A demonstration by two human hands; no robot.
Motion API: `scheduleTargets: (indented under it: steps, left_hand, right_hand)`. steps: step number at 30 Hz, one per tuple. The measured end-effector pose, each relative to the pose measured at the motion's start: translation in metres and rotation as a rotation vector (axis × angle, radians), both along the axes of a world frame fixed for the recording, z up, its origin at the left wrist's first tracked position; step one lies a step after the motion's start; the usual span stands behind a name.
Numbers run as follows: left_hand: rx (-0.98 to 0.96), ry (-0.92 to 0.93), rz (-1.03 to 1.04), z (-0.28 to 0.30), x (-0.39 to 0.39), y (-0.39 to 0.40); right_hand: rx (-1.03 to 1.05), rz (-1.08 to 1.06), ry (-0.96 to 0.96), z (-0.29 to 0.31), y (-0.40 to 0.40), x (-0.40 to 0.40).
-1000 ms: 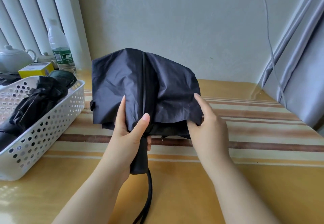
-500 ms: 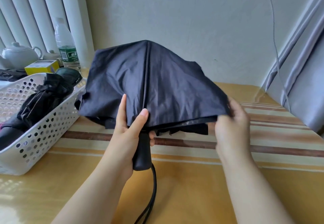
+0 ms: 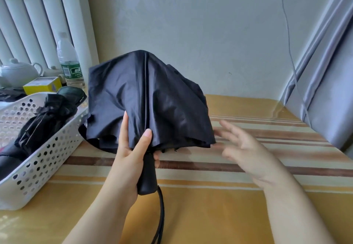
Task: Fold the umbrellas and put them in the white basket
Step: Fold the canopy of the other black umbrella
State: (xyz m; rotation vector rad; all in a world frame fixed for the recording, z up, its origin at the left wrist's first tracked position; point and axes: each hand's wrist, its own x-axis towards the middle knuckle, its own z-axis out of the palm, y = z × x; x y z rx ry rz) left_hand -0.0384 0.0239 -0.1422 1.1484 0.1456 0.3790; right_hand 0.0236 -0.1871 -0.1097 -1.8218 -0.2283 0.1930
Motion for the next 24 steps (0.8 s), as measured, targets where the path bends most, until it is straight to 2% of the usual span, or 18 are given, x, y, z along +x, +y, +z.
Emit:
scheduleTargets:
  steps: [2, 4, 8, 10, 17, 21, 22, 24]
  left_hand:
    - [-0.012, -0.041, -0.03, 0.003, 0.001, 0.003]
    - [-0.029, -0.082, -0.087, 0.004, 0.002, 0.006]
    - [-0.016, -0.098, -0.162, 0.007, 0.0, -0.001]
    - [-0.014, -0.057, -0.137, 0.008, -0.002, -0.003]
    - [0.1, -0.092, -0.112, 0.012, -0.01, -0.006]
    - [0.11, -0.171, -0.118, 0.015, -0.017, -0.009]
    - [0.119, -0.202, -0.11, 0.015, -0.017, -0.009]
    - [0.156, -0.276, -0.09, 0.013, -0.015, -0.007]
  right_hand:
    - [0.043, -0.092, -0.107, 0.017, -0.001, 0.001]
    - [0.03, -0.178, -0.291, 0.038, 0.009, 0.008]
    - [-0.288, -0.102, -0.631, 0.071, 0.028, 0.026]
    - [-0.34, -0.08, -0.661, 0.083, 0.032, 0.031]
    - [-0.381, -0.051, -0.596, 0.111, 0.024, 0.023]
    - [-0.602, 0.024, -0.668, 0.129, 0.027, 0.006]
    - [-0.586, 0.081, -0.675, 0.132, 0.026, -0.001]
    - [-0.324, 0.187, -0.627, 0.137, 0.019, -0.015]
